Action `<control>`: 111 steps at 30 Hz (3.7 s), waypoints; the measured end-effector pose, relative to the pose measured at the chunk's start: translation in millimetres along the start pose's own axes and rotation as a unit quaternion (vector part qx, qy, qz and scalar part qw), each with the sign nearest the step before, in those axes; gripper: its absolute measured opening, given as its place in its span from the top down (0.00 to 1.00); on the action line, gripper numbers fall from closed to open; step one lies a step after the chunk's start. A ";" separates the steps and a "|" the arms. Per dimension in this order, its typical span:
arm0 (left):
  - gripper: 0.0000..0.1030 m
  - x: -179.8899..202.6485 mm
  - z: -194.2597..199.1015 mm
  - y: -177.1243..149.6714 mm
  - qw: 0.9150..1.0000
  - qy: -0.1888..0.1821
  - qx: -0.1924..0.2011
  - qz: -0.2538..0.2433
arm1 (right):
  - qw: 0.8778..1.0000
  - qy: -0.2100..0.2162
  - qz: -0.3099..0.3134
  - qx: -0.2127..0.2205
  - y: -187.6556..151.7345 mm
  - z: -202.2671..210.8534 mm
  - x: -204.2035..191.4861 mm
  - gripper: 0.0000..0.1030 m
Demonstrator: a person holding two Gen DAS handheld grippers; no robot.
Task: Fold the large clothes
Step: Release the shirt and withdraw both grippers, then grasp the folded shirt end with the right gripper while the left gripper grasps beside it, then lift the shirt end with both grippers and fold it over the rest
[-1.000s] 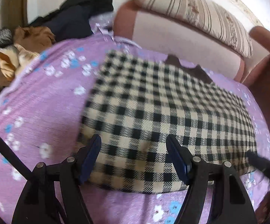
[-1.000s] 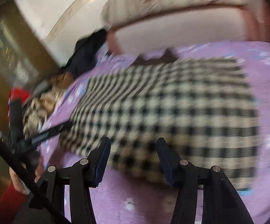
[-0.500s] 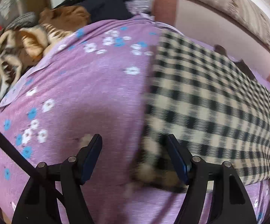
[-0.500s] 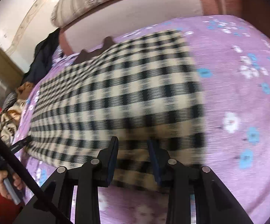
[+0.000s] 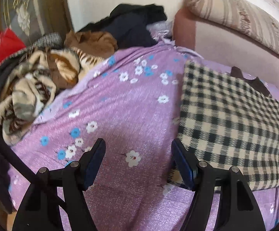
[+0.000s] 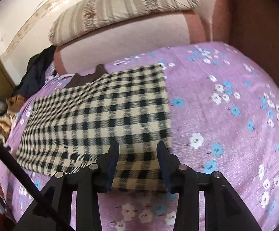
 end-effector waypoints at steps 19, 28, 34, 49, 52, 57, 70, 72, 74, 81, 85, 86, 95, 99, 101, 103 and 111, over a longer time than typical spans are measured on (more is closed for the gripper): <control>0.32 22.0 -9.0 10.7 0.998 -0.052 -0.023 -0.012 | 0.984 0.025 0.168 -0.051 -43.2 -35.4 -116.3 0.52; 0.32 30.7 -57.7 43.9 0.986 -0.153 -0.067 0.026 | 0.953 0.105 0.271 -0.083 -83.4 -85.0 -241.6 0.46; 0.32 50.3 -82.1 54.8 0.948 -0.280 -0.134 0.063 | 0.927 0.113 0.343 -0.098 -111.7 -124.1 -302.6 0.46; 0.32 144.9 -108.1 81.7 0.913 -0.366 -0.174 -0.036 | 0.897 0.058 0.429 -0.091 -113.3 -172.8 -358.5 0.46; 0.31 152.4 -113.0 87.4 0.908 -0.379 -0.176 -0.038 | 0.893 0.055 0.437 -0.091 -115.1 -176.8 -362.5 0.46; 0.54 154.3 -118.1 92.6 0.900 -0.393 -0.185 -0.025 | 0.885 0.062 0.453 -0.090 -123.7 -178.1 -371.5 0.75; 0.91 156.6 -55.1 123.3 0.931 -0.332 -0.150 -0.039 | 0.919 0.069 0.389 0.013 -80.5 -107.2 -356.4 0.95; 0.91 168.6 -30.4 132.8 0.930 -0.339 -0.135 -0.045 | 0.925 0.066 0.373 0.031 -65.3 -89.8 -346.8 0.95; 0.91 186.1 -5.4 138.7 0.929 -0.344 -0.122 -0.059 | 0.932 0.059 0.354 0.050 -49.4 -68.5 -327.6 0.95; 0.91 296.4 80.2 130.1 0.916 -0.365 -0.094 -0.134 | 0.956 0.023 0.287 0.064 -11.8 -20.8 -238.7 0.95; 0.92 364.2 114.1 104.1 0.903 -0.380 -0.094 -0.179 | 0.971 -0.003 0.235 0.039 -9.5 -1.8 -172.8 0.95; 0.92 383.4 121.9 95.4 0.900 -0.378 -0.092 -0.194 | 0.976 -0.010 0.218 0.028 -12.5 -0.2 -154.3 0.95; 0.78 438.5 143.8 58.9 0.889 -0.377 -0.108 -0.236 | 0.995 0.059 0.053 -0.067 -38.7 -7.0 -58.2 0.84; 0.51 408.3 163.0 83.6 0.893 -0.391 -0.073 -0.209 | 0.994 0.099 -0.010 -0.054 -22.8 17.9 -27.0 0.70; 0.45 381.1 165.3 96.4 0.897 -0.399 -0.068 -0.176 | 0.992 0.114 -0.049 -0.019 -6.2 34.5 -10.2 0.65; 0.40 358.9 160.3 101.7 0.912 -0.378 -0.060 -0.149 | 0.988 0.130 -0.080 0.015 12.1 45.5 1.3 0.59; 0.39 273.8 107.7 60.7 0.947 -0.291 -0.037 -0.133 | 0.981 0.160 -0.107 -0.017 52.9 -31.8 0.2 0.43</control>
Point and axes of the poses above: each gripper's, at about its wrist camera, not at the fingertips, and z roughly against the way its jaws point, x to its right, y to its top, the point moved 8 cm from there along -z, roughly the way its jaws point, and after that the axes turned 13 degrees about y, right-handed, at the moved point
